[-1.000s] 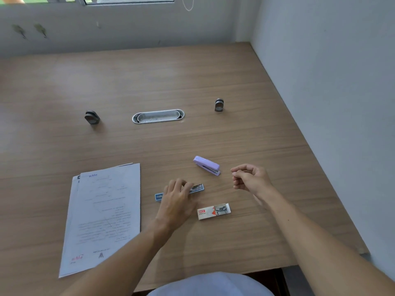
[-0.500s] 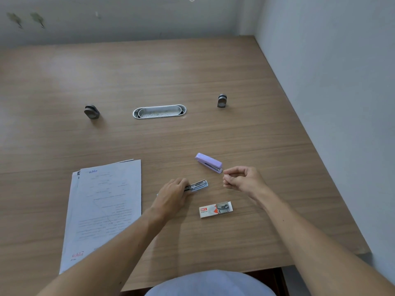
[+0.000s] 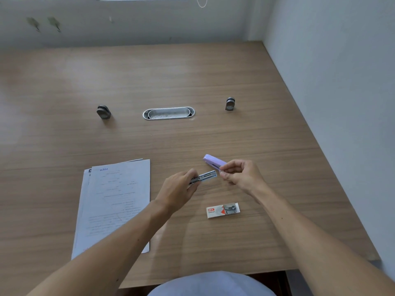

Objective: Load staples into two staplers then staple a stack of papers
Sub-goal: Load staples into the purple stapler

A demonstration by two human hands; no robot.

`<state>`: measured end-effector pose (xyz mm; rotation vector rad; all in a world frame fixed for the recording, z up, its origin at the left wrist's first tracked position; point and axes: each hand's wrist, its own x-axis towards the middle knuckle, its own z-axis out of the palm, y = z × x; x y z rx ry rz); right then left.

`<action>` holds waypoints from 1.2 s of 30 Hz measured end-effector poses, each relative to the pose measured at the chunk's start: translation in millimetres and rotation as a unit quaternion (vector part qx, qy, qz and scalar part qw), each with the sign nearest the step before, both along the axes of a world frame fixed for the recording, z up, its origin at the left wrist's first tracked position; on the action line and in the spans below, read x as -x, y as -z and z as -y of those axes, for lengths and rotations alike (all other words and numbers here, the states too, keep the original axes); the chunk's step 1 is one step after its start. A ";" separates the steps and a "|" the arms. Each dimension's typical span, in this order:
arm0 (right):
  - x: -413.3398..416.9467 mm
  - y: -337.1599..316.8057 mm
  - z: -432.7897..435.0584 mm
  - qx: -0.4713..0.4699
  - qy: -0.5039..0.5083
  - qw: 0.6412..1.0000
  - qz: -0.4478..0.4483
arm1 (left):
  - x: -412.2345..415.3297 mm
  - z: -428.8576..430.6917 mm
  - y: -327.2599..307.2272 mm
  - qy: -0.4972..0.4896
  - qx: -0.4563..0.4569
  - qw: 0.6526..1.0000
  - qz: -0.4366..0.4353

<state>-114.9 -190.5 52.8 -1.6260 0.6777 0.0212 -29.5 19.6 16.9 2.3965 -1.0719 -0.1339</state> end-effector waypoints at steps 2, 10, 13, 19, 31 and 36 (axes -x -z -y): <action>-1.1 -0.1 -1.5 0.010 0.000 1.000 0.011 | -1.2 -1.4 -3.4 -0.002 -0.001 1.000 0.003; -4.4 -4.6 -7.6 0.068 -0.026 0.997 0.038 | -3.6 -2.4 -11.1 0.008 -0.005 1.000 0.005; -5.5 -5.9 -10.7 0.089 -0.035 0.995 0.039 | -3.8 -2.7 -13.8 0.006 0.001 1.000 0.009; -7.9 -11.7 -15.2 0.123 -0.050 0.991 0.034 | -4.7 -3.8 -19.0 0.004 0.004 1.000 0.021; -10.3 -14.3 -18.8 0.192 -0.066 0.979 0.026 | -5.5 -6.0 -21.4 0.015 0.006 1.000 0.021; -9.3 -13.9 -21.4 0.190 -0.077 0.979 0.021 | -3.5 -7.2 -20.1 0.017 0.004 1.000 0.022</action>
